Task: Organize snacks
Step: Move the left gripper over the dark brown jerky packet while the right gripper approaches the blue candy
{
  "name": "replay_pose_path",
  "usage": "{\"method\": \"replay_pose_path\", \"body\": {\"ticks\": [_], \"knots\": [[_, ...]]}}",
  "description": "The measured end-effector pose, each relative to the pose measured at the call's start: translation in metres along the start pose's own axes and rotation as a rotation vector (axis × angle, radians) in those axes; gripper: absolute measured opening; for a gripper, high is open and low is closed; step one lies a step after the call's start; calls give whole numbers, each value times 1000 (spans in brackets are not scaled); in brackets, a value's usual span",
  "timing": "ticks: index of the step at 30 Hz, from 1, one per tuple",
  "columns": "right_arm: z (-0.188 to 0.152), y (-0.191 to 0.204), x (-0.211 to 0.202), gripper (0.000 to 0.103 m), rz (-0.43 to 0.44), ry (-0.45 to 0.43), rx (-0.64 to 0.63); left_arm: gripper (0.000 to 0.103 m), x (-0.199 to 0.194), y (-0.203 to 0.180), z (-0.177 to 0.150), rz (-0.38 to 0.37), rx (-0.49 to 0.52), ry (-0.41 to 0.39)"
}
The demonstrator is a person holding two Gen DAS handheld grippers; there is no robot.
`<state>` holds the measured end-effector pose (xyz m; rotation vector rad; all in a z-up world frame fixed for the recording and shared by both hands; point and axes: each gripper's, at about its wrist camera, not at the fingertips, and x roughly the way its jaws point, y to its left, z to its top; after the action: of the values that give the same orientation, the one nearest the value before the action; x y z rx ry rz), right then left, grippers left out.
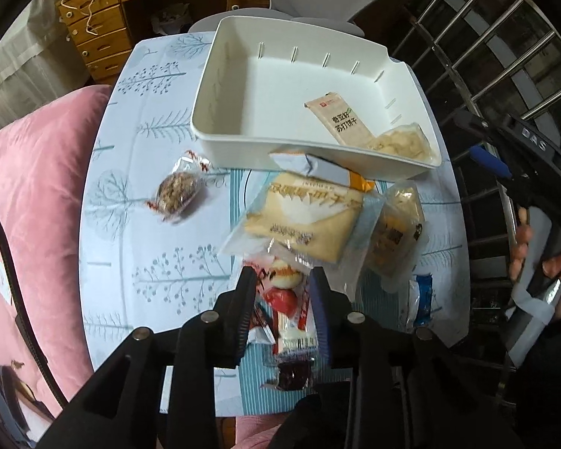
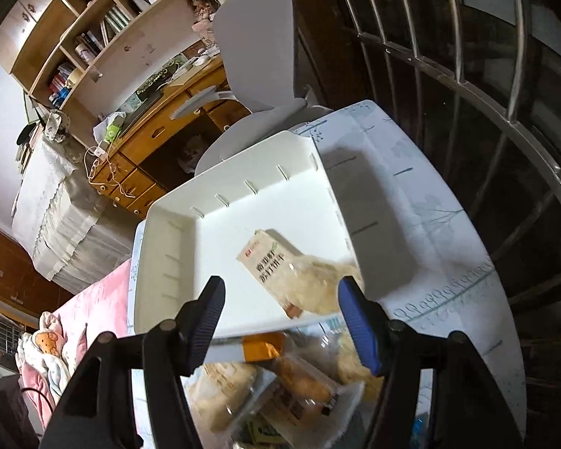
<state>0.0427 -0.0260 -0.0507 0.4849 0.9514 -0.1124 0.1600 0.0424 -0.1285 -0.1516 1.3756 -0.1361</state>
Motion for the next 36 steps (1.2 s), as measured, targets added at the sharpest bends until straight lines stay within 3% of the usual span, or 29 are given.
{"method": "replay_pose_path", "body": {"ticks": [2, 5, 11, 21, 31, 36], "knots": [[-7, -5, -9, 63, 2, -3, -4, 34, -2, -2, -9, 6, -6, -6], [-21, -14, -26, 63, -5, -11, -18, 51, -7, -4, -27, 22, -20, -20], [-53, -34, -55, 63, -20, -11, -50, 55, -11, -7, -67, 28, -64, -40], [-99, -58, -75, 63, -35, 37, -86, 59, 0, -5, -123, 28, -179, -6], [-135, -77, -71, 72, -33, 128, -148, 63, 33, -11, -150, 53, -181, 51], [-151, -88, -58, 72, -63, 180, -172, 71, 55, -18, -154, 37, -151, 68]]}}
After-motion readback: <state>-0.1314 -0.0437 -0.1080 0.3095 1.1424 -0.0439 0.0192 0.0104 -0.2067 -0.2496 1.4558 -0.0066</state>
